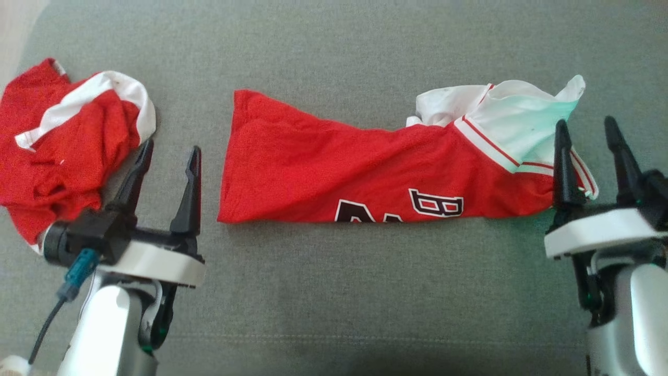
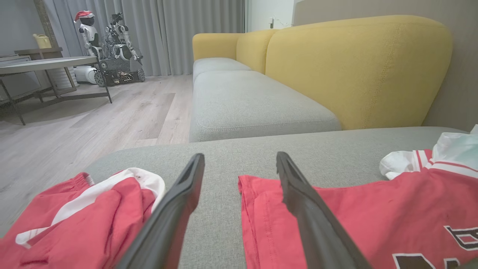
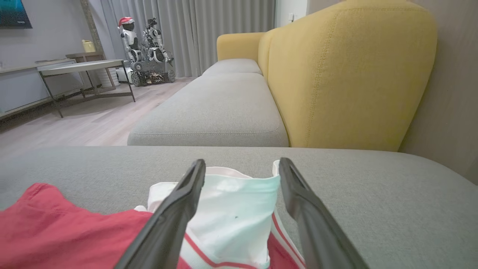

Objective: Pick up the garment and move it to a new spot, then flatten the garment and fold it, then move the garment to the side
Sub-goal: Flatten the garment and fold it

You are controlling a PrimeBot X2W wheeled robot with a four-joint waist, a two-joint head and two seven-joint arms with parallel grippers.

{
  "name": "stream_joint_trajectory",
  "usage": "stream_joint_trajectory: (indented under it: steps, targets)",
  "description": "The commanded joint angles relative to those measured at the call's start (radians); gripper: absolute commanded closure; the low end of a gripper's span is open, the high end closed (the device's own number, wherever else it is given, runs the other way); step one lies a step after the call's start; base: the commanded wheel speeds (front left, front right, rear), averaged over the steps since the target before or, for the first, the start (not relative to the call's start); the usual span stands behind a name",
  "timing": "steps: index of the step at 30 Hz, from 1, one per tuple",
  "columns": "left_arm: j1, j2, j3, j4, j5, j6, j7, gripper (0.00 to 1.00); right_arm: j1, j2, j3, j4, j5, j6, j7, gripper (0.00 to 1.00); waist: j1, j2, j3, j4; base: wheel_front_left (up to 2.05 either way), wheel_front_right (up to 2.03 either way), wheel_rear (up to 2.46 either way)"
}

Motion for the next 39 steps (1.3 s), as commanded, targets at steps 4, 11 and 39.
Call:
stream_joint_trajectory:
  steps: [4,11,39]
  targets:
    - [-0.002,0.023,0.044,-0.027,0.013,0.003,-0.012,0.0,0.033,-0.003,0.038,-0.077,0.016,-0.001,0.017,0.0,0.0,0.0,-0.026,-0.005,0.0,0.0,0.0]
    - [0.012,0.031,0.04,-0.024,0.017,0.006,-0.012,0.0,0.074,-0.003,0.045,-0.108,0.029,-0.001,0.036,0.0,0.0,0.0,-0.041,-0.011,0.0,0.0,0.0]
    - [-0.403,0.014,-0.191,0.358,-0.252,-0.085,0.207,0.0,0.009,-0.003,0.074,-0.106,0.061,-0.001,0.016,0.0,0.0,0.0,0.095,-0.086,0.0,0.0,0.0]
